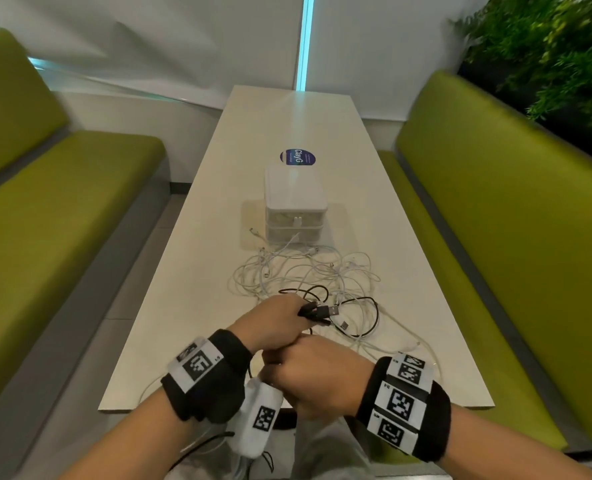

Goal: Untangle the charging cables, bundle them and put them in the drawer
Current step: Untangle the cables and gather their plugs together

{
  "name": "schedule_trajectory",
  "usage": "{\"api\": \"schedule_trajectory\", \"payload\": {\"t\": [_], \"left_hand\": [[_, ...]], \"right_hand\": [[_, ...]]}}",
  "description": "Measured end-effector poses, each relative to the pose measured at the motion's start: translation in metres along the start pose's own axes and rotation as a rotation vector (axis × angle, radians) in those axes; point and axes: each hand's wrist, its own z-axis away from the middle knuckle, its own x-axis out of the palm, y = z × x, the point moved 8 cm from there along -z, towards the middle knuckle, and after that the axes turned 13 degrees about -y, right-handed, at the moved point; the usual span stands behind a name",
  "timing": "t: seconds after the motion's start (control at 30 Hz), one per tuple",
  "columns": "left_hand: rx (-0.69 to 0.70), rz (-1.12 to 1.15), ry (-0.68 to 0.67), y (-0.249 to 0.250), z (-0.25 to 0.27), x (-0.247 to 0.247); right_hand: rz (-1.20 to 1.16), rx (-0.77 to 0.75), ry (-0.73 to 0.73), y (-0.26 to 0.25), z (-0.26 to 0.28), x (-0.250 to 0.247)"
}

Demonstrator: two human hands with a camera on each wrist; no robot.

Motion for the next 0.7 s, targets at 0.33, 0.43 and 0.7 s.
{"api": "schedule_trajectory", "payload": {"t": [0.33, 0.43, 0.7], "left_hand": [[0.066, 0.341, 0.182, -0.029, 0.055, -0.034], [0.047, 0.249, 0.205, -0.034, 0.062, -0.039], [0.158, 0.34, 0.305, -0.02, 0.093, -0.069]], "right_hand": [[-0.36, 0.035, 0.737, 0.029, 0.048, -0.04], [-0.433, 0.205, 0.775, 0.05, 0.043, -0.035], [-0.547, 0.45, 0.295, 0.095, 0.001, 0.016]]}}
